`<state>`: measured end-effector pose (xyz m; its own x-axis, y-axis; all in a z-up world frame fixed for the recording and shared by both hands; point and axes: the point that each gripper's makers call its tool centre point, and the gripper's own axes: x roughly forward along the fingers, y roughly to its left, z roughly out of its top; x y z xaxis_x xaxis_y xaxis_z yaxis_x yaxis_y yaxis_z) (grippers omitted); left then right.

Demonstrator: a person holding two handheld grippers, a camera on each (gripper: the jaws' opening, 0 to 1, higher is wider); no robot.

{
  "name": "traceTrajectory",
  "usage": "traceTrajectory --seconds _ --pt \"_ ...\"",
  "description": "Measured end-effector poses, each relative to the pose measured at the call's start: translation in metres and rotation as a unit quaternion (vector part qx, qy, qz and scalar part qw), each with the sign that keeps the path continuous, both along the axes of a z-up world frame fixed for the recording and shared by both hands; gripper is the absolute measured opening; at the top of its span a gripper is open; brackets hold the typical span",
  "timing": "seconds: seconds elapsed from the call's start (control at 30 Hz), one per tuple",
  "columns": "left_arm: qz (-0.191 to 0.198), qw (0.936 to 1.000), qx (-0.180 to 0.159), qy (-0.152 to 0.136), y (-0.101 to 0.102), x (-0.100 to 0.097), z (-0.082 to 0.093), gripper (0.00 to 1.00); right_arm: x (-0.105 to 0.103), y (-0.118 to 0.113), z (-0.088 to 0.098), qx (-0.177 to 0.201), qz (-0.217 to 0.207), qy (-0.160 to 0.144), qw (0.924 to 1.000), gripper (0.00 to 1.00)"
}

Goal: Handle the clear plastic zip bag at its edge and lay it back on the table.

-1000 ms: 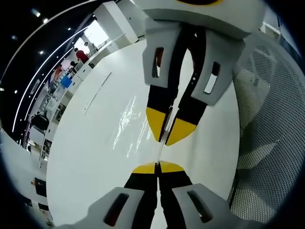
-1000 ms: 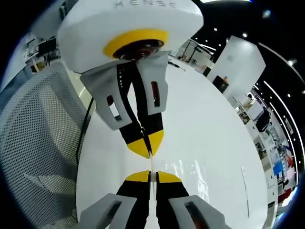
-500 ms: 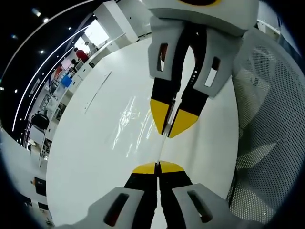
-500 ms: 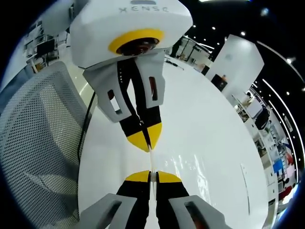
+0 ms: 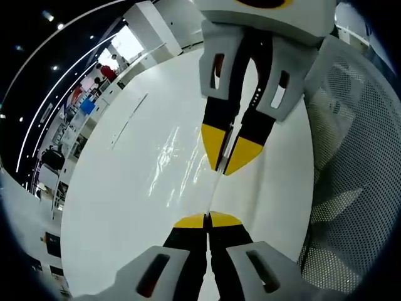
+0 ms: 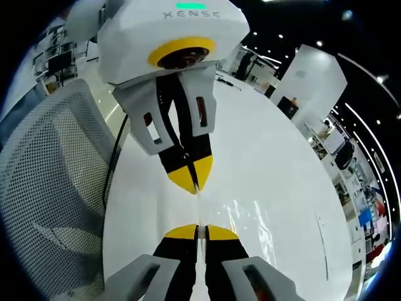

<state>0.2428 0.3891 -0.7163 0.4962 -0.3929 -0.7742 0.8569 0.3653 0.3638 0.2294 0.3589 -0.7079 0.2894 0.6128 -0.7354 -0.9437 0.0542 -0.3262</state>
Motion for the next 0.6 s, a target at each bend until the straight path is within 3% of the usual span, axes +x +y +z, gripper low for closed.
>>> traceTrajectory --seconds 0.6 --pt "0.012 0.9999 0.001 0.000 0.0058 0.0026 0.0031 0.00 0.0055 -0.0095 0.0000 -0.008 -0.006 -0.006 0.9999 0.00"
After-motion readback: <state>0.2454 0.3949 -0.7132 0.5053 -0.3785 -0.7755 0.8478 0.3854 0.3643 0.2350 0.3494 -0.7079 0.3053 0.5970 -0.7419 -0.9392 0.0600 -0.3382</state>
